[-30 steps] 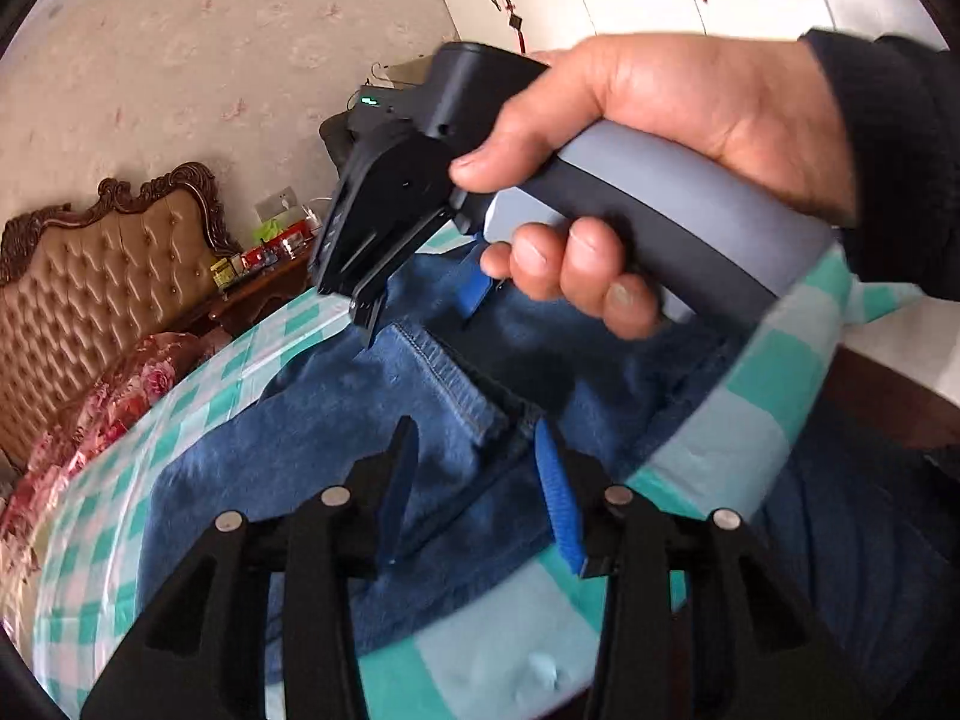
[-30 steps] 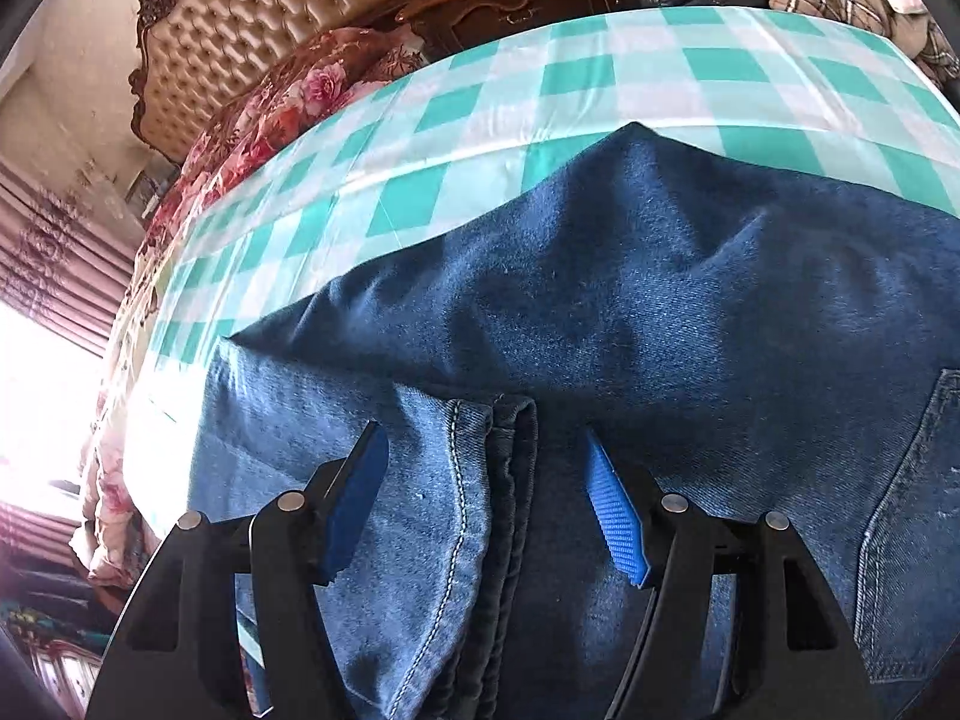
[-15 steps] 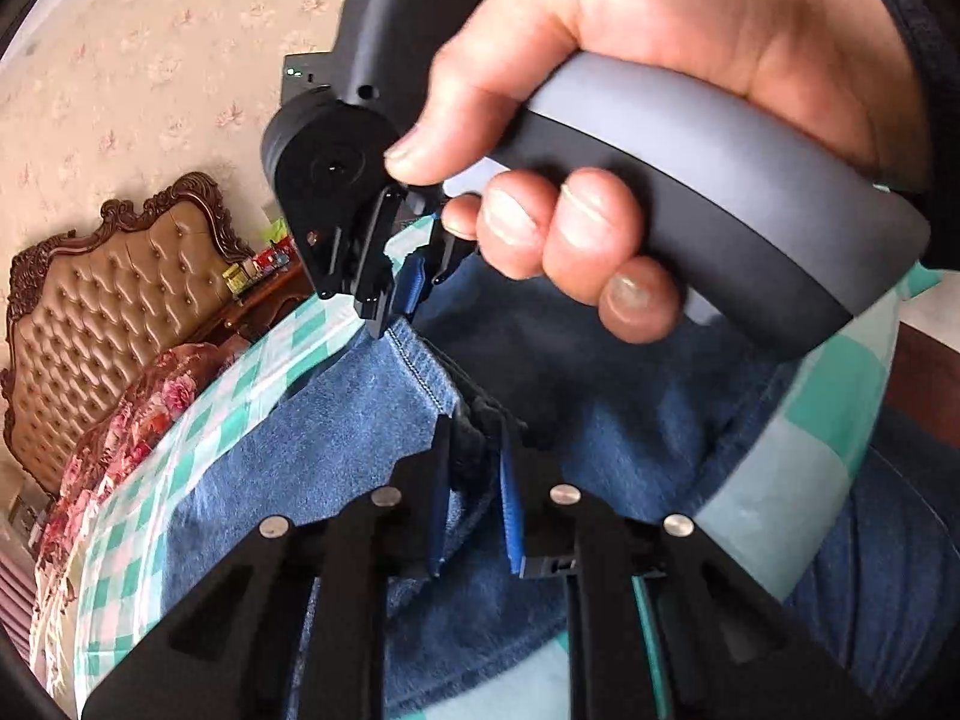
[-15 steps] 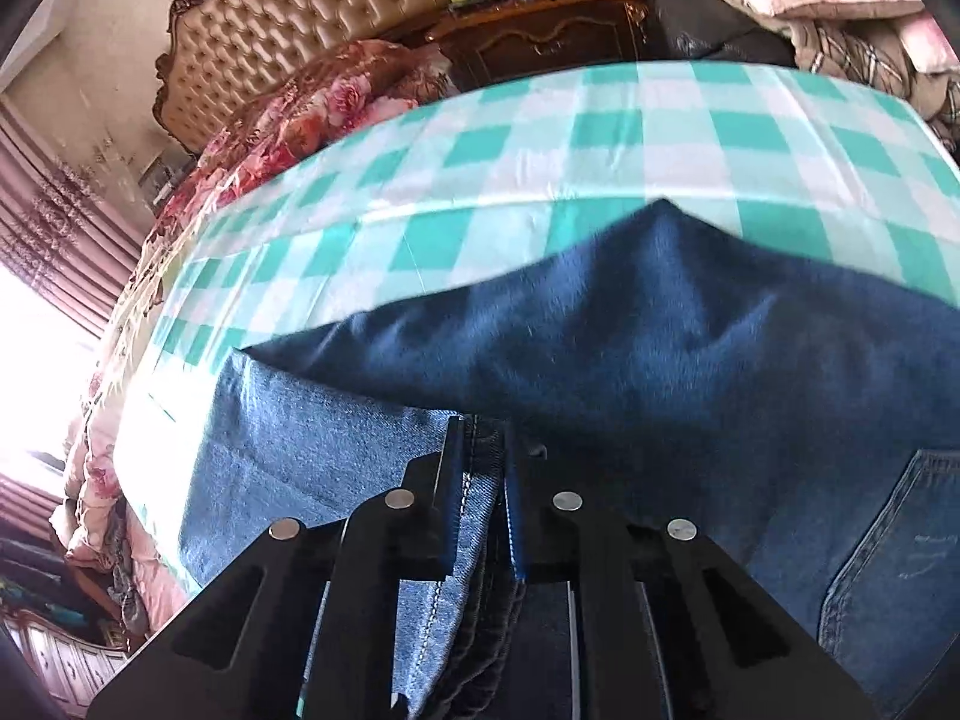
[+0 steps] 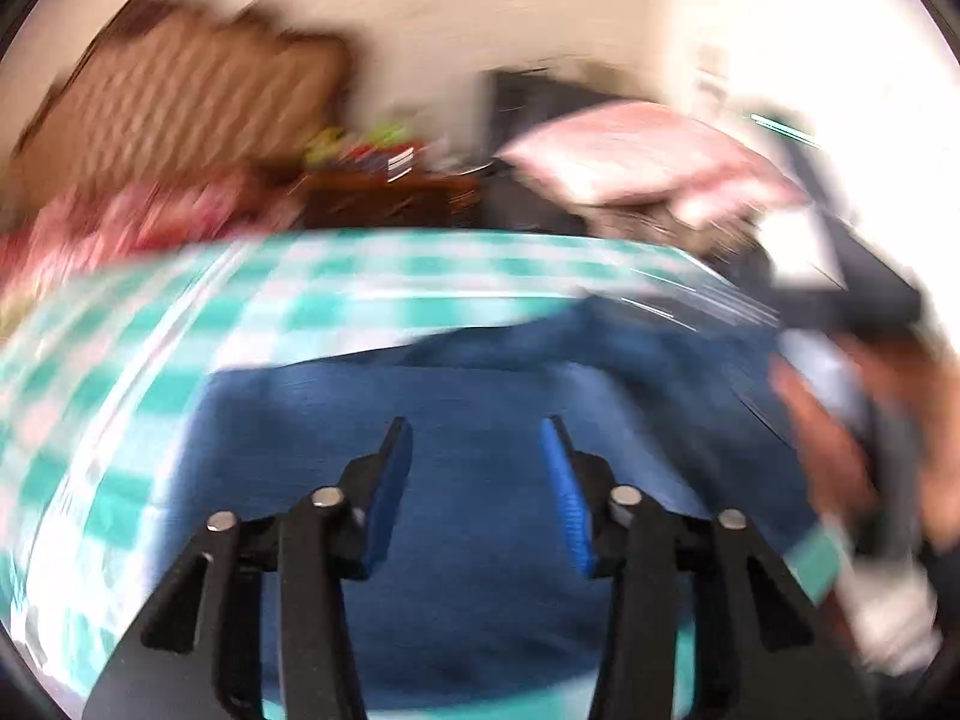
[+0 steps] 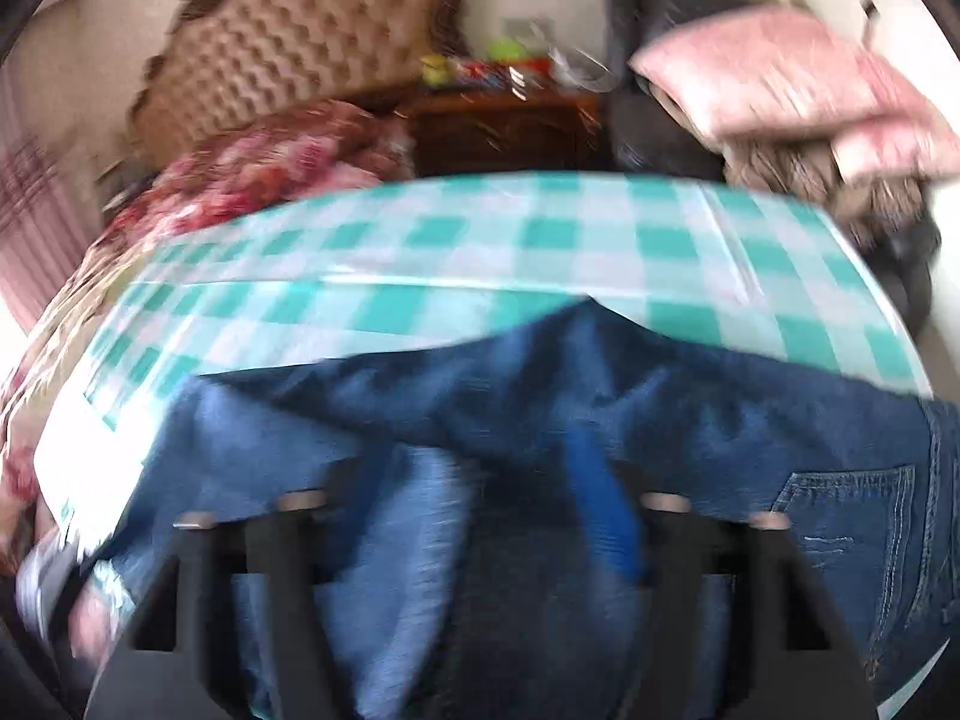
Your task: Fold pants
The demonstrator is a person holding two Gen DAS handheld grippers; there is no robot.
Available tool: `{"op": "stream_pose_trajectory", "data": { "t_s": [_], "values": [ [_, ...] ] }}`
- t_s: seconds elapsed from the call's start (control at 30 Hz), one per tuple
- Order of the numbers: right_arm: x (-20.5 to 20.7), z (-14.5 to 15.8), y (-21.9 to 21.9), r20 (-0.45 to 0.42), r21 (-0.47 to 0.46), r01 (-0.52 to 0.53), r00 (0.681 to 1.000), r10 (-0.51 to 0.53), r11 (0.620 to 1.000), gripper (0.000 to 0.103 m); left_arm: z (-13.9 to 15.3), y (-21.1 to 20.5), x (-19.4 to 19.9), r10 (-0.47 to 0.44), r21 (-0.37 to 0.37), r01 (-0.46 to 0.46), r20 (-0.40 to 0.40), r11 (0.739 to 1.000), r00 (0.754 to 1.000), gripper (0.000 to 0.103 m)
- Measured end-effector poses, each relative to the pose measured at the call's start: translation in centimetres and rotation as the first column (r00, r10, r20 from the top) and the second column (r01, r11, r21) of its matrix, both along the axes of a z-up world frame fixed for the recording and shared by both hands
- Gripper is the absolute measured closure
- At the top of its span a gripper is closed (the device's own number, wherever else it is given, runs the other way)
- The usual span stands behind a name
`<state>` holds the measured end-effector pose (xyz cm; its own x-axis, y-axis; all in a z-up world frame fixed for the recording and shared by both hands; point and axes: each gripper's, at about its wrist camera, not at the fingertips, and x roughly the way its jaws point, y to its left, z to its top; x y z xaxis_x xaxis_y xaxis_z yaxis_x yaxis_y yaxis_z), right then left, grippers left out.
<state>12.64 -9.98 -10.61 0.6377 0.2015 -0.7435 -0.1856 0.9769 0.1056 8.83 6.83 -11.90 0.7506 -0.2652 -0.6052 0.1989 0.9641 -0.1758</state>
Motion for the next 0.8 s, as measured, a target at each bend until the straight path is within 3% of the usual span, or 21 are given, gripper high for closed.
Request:
{"op": "stream_pose_trajectory", "data": {
  "t_s": [0.1, 0.17, 0.2, 0.27, 0.3, 0.33, 0.43, 0.57, 0.73, 0.8],
  "values": [
    [-2.3, -0.2, 4.1, 0.020, -0.067, -0.038, 0.999, 0.039, 0.997, 0.025, -1.7, 4.1, 5.7, 0.033, -0.036, -0.039, -0.143, 0.999, 0.989, 0.070],
    [-2.9, -1.2, 5.8, -0.001, -0.114, -0.032, 0.999, 0.032, 0.993, 0.023, -4.0, 6.0, 9.5, 0.078, 0.002, -0.080, -0.271, 0.997, 0.960, 0.069],
    [-3.0, -1.7, 6.5, -0.008, -0.141, -0.030, 1.000, 0.030, 0.990, 0.023, -4.6, 7.1, 10.4, 0.104, 0.015, -0.104, -0.291, 0.994, 0.951, 0.087],
    [-3.3, -2.9, 7.7, -0.021, -0.223, -0.035, 0.999, 0.031, 0.974, 0.023, -3.8, 9.2, 10.3, 0.207, 0.061, -0.198, -0.245, 0.978, 0.947, 0.086],
    [-3.4, -3.5, 7.8, -0.029, -0.247, -0.025, 0.999, 0.018, 0.969, 0.022, -3.3, 10.0, 9.9, 0.241, 0.073, -0.230, -0.218, 0.970, 0.946, 0.074],
    [-3.4, -4.1, 7.8, -0.048, -0.257, -0.021, 0.999, 0.009, 0.966, 0.022, -3.0, 10.6, 9.3, 0.251, 0.071, -0.242, -0.202, 0.968, 0.947, 0.069],
    [-2.9, -6.0, 7.4, -0.114, -0.273, -0.032, 0.993, 0.001, 0.961, 0.022, -2.8, 10.9, 5.7, 0.182, 0.021, -0.181, -0.194, 0.983, 0.964, 0.069],
    [-3.0, -7.0, 6.6, -0.119, -0.250, -0.014, 0.993, -0.017, 0.968, 0.019, -2.8, 9.5, -1.6, 0.166, 0.033, -0.163, -0.156, 0.986, 0.974, 0.070],
    [-2.9, -7.3, 6.1, -0.127, -0.218, -0.009, 0.992, -0.019, 0.976, 0.017, -4.6, 7.6, -5.0, 0.163, 0.163, -0.139, -0.143, 0.977, 0.976, 0.069],
    [-3.0, -7.2, 6.2, -0.122, -0.221, -0.009, 0.992, -0.018, 0.975, 0.017, -3.9, 7.8, -5.9, 0.178, 0.158, -0.156, -0.137, 0.975, 0.974, 0.068]
  ]
}}
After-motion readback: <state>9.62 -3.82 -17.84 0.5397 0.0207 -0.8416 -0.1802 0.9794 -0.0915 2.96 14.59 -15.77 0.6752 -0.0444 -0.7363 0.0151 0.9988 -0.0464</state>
